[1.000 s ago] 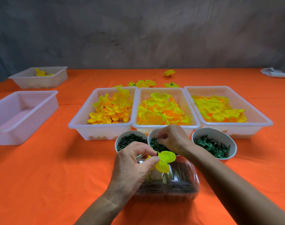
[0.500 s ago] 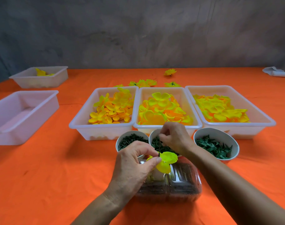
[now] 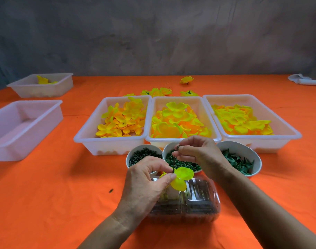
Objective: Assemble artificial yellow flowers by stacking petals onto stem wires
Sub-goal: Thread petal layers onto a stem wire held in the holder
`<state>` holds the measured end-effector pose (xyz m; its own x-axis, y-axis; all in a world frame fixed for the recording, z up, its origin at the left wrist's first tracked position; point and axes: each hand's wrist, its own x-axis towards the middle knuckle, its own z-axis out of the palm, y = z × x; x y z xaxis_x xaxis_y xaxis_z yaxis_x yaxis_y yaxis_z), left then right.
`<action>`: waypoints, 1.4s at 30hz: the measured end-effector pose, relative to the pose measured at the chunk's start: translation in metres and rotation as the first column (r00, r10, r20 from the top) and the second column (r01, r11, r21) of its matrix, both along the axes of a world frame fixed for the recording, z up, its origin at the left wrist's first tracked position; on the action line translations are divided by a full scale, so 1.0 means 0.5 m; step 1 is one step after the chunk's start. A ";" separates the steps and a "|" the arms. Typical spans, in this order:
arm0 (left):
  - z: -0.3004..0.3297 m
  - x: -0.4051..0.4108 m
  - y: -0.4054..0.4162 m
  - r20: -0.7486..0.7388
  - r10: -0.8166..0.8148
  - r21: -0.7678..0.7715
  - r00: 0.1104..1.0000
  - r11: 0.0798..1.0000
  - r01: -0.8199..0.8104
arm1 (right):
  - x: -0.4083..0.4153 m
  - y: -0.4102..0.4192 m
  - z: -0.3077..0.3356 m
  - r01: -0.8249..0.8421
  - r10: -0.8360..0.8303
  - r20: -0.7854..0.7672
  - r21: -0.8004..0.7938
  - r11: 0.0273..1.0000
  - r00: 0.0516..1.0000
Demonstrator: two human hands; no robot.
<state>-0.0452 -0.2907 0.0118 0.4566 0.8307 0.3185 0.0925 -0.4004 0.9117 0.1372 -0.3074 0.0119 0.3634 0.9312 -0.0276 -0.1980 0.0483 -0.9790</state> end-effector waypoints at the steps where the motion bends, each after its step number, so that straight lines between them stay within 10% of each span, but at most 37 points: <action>1: -0.001 0.000 0.000 0.000 0.001 0.003 1.000 1.000 -0.001 | 0.001 -0.002 0.001 0.000 0.000 -0.026 0.000 1.000 1.000; 21: -0.006 0.001 0.008 0.014 -0.025 -0.040 1.000 0.999 0.025 | -0.046 -0.104 0.055 -0.211 0.172 0.175 0.238 0.948 0.969; 42: -0.016 -0.001 0.009 0.013 -0.019 0.016 1.000 1.000 0.019 | -0.076 -0.106 0.045 -0.057 0.026 0.103 0.310 0.949 0.994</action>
